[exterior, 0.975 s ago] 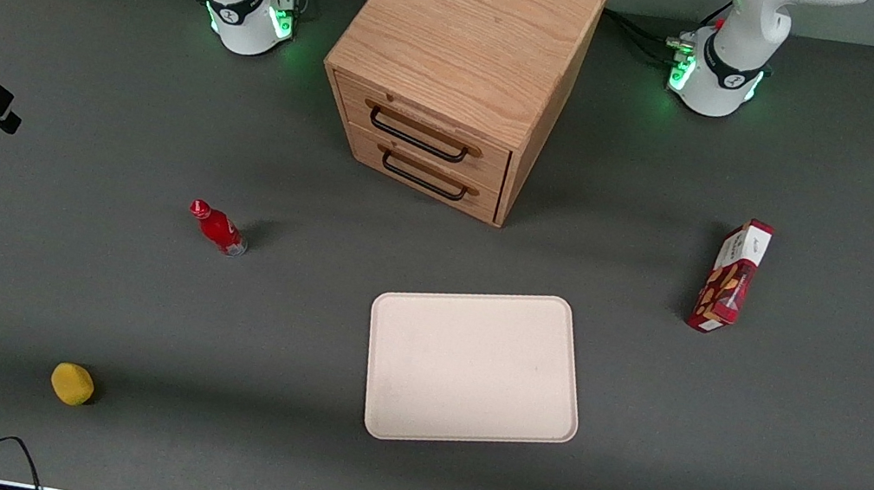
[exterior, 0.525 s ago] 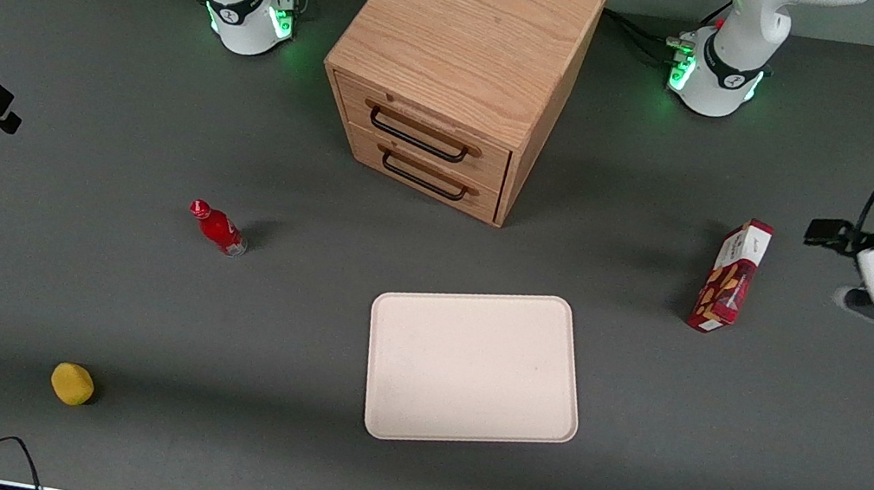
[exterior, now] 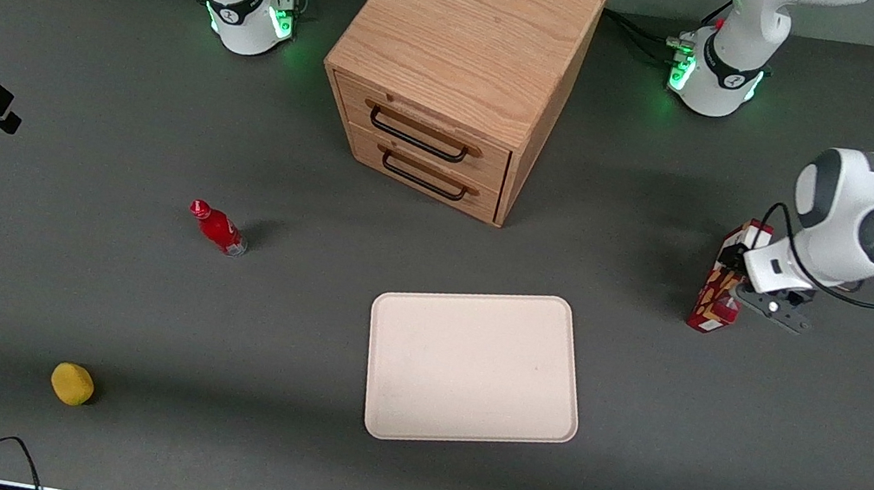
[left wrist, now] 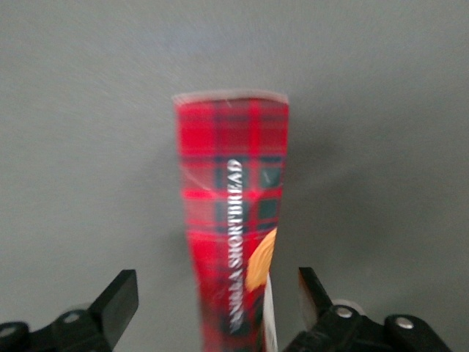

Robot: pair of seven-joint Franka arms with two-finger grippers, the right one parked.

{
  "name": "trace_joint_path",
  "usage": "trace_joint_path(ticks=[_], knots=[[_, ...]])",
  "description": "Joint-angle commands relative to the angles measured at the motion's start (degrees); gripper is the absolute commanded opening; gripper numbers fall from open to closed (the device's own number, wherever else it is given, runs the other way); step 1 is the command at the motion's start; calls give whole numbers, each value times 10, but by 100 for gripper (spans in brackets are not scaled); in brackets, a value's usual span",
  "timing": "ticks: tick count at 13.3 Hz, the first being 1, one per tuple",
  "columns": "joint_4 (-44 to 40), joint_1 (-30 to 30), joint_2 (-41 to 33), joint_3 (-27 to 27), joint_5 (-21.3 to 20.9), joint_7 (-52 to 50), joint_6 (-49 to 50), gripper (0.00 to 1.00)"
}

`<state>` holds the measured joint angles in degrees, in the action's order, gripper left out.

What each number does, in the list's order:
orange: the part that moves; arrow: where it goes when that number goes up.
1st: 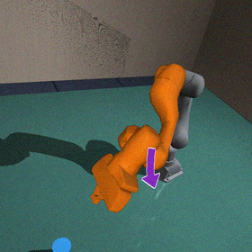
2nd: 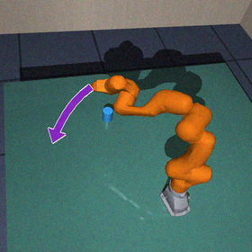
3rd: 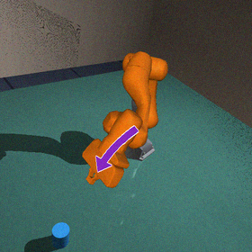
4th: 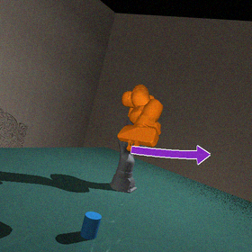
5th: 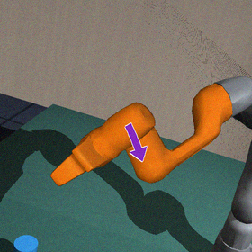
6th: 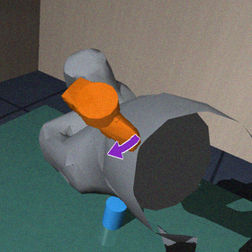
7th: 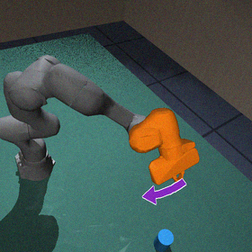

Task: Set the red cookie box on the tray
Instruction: 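Move the left gripper down onto the red tartan shortbread box, then close the left gripper on the box and lift it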

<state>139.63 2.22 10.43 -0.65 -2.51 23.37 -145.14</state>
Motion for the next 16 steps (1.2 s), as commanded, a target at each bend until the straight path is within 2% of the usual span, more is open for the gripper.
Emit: trace_joint_path(ticks=[1, 3, 5, 6, 8, 10, 11, 13, 16], knots=[[17, -4, -6, 2, 10, -19, -29, 0], [-4, -2, -11, 2, 15, -26, -2, 0], [-67, -3, -16, 2, 16, -46, 97, 0], [-117, -4, -17, 0, 16, -58, 157, 0], [-245, -7, -12, -7, 49, -90, 310, 0], [-390, -8, 5, -30, 58, -176, 449, 0], [-444, -8, 12, -51, 57, -238, 489, 0], [-519, -8, 29, -107, 56, -357, 507, 0], [-565, -12, 97, -201, 50, -506, 486, 0]])
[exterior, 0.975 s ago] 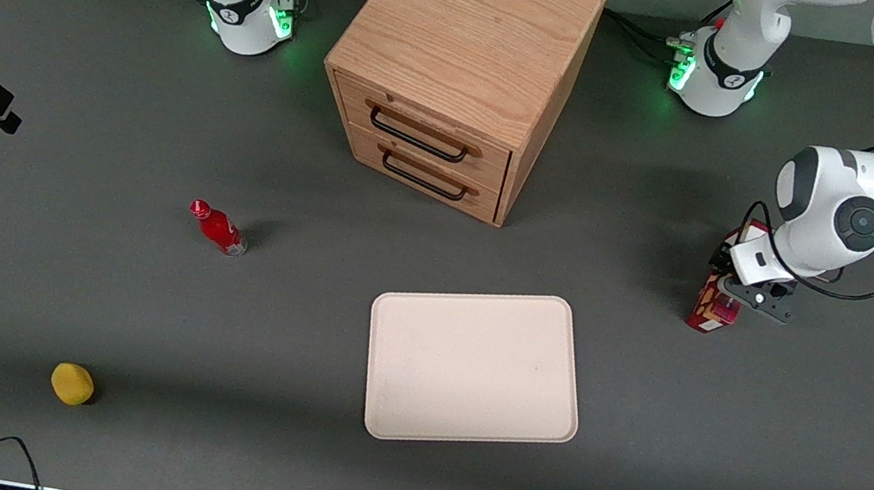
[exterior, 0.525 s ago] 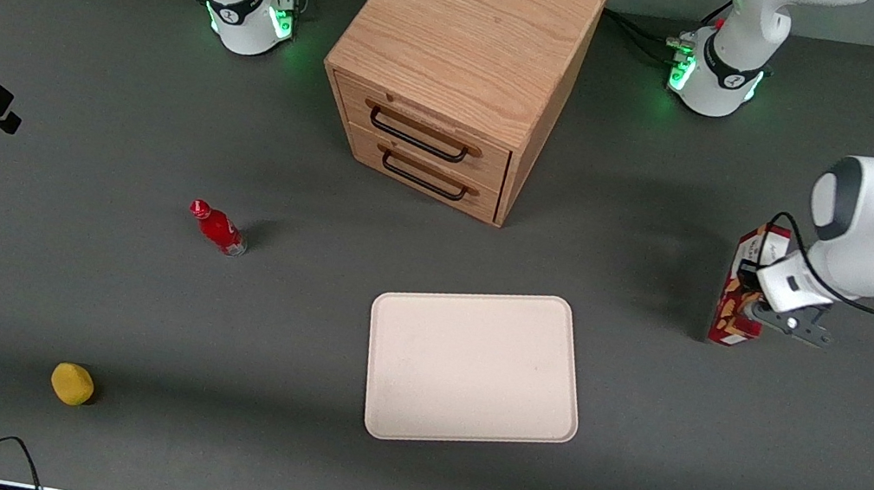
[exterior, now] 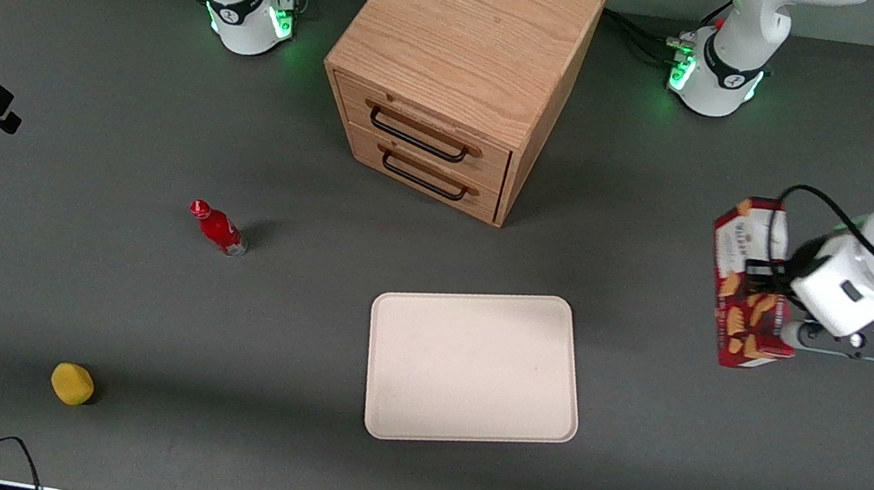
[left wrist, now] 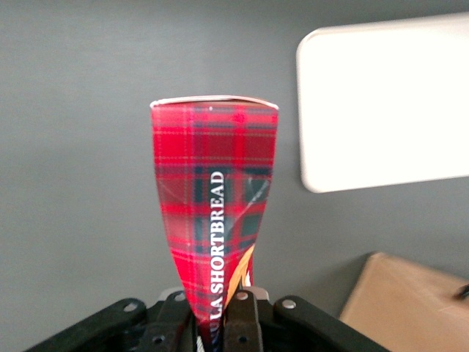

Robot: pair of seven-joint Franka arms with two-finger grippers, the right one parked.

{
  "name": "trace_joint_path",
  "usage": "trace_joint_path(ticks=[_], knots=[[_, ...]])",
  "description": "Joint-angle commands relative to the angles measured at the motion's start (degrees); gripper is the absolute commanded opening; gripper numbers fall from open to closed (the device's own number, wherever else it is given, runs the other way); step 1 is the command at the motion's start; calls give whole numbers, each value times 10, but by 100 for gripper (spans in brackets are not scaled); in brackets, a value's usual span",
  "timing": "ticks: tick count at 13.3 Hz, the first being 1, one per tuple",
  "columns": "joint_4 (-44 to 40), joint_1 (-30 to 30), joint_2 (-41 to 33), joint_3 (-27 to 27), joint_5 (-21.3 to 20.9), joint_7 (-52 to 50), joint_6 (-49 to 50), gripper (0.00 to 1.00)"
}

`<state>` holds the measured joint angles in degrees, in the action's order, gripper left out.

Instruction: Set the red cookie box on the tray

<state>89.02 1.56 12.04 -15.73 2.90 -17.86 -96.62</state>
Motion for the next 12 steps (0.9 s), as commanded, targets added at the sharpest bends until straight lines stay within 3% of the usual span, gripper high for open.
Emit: trace_joint_path(ticks=[1, 4, 8, 9, 10, 12], knots=[[-67, -9, 121, -78, -25, -125, -48, 0], [-61, -22, 233, -115, -110, -207, -218, 0], [-40, -30, 307, -114, -215, -238, -327, 0], [-32, -30, 317, -114, -237, -238, -353, 25], [-25, -30, 318, -114, -252, -239, -360, 99], [-26, -25, 302, -114, -253, -235, -334, 100]])
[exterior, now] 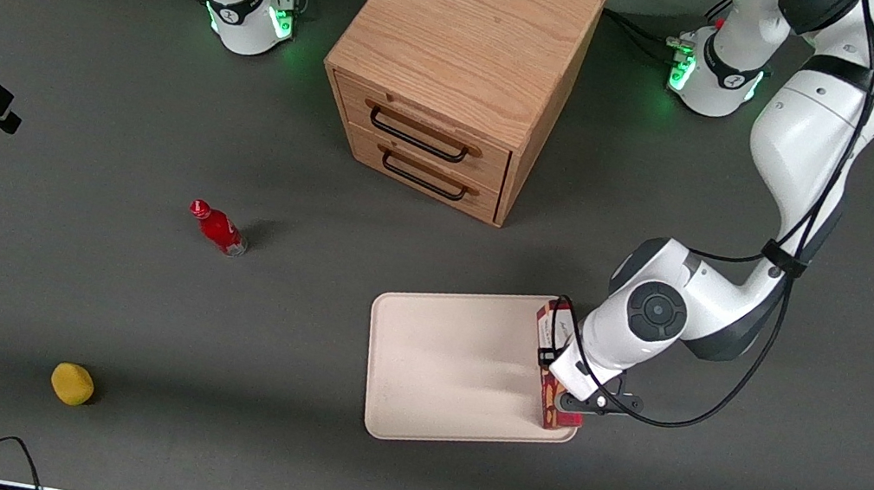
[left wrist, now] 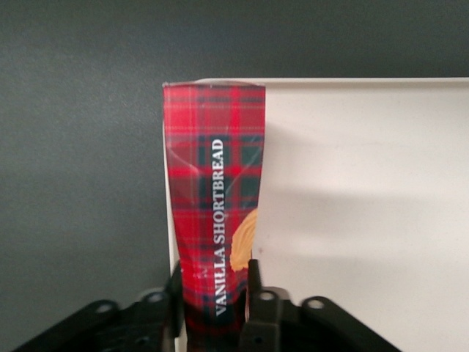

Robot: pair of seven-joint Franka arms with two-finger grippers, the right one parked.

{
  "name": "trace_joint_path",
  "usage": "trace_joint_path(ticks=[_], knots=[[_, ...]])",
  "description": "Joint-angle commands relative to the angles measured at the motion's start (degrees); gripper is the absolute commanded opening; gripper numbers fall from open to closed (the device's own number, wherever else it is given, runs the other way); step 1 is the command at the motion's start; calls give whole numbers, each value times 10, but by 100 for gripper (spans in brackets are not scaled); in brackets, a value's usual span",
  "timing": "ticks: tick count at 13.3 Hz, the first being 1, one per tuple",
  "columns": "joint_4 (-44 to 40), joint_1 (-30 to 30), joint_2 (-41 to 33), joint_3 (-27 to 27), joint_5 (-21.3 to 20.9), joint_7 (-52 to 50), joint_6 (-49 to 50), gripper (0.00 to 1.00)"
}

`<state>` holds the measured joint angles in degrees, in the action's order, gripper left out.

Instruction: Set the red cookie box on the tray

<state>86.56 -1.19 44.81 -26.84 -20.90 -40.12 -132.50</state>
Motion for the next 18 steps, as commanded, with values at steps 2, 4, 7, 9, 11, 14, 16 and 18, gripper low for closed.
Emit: trace_joint_path(ticks=[2, 4, 7, 9, 11, 14, 16, 18], knots=[[-3, 7, -81, -3, -6, -4, 122, 100], [-7, 20, -170, 0, 40, 64, 260, 100], [-8, 28, -316, 103, 165, 228, 394, 100], [7, 28, -392, 165, 184, 351, 484, 100], [71, 29, -478, 204, 186, 406, 507, 100], [171, 27, -572, 240, 198, 425, 488, 100], [126, 27, -546, 243, 206, 417, 503, 100], [80, 28, -519, 245, 206, 425, 528, 100]])
